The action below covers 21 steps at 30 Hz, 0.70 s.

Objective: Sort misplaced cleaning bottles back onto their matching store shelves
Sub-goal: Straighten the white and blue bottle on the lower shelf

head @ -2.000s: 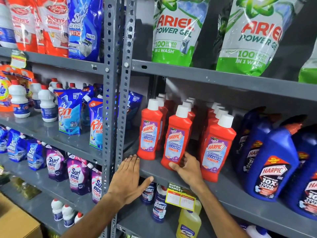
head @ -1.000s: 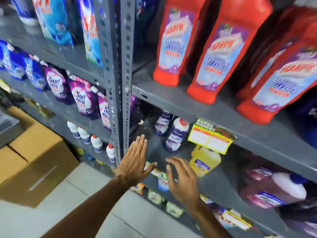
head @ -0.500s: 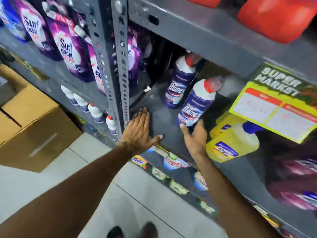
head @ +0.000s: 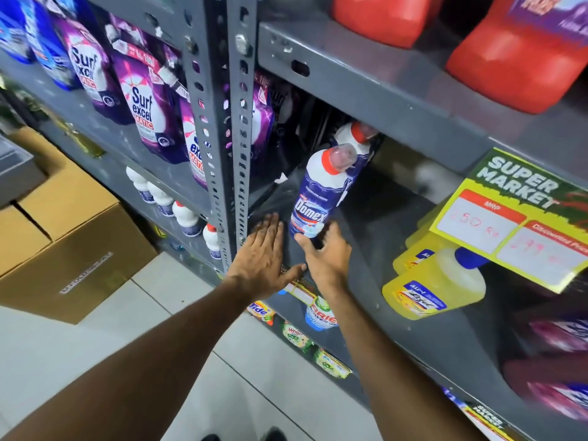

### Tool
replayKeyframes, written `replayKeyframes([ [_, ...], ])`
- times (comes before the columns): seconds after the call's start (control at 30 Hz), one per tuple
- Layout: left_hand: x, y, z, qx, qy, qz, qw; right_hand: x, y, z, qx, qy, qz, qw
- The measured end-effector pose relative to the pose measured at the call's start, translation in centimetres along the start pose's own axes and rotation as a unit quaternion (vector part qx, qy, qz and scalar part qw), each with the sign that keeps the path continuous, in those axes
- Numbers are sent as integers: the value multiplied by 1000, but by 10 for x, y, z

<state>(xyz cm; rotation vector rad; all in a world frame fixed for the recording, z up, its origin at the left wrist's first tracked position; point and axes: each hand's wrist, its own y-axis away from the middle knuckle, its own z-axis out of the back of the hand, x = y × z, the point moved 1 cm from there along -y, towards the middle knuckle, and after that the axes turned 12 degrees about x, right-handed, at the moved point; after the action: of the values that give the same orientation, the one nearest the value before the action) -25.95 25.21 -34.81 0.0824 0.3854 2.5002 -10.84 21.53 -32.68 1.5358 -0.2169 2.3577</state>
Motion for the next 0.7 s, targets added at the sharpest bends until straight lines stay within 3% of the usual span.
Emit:
replayKeyframes([
  [0.7, 2, 0, 5, 40, 11, 2, 999, -4, -1, -5, 14, -42, -1, 999],
])
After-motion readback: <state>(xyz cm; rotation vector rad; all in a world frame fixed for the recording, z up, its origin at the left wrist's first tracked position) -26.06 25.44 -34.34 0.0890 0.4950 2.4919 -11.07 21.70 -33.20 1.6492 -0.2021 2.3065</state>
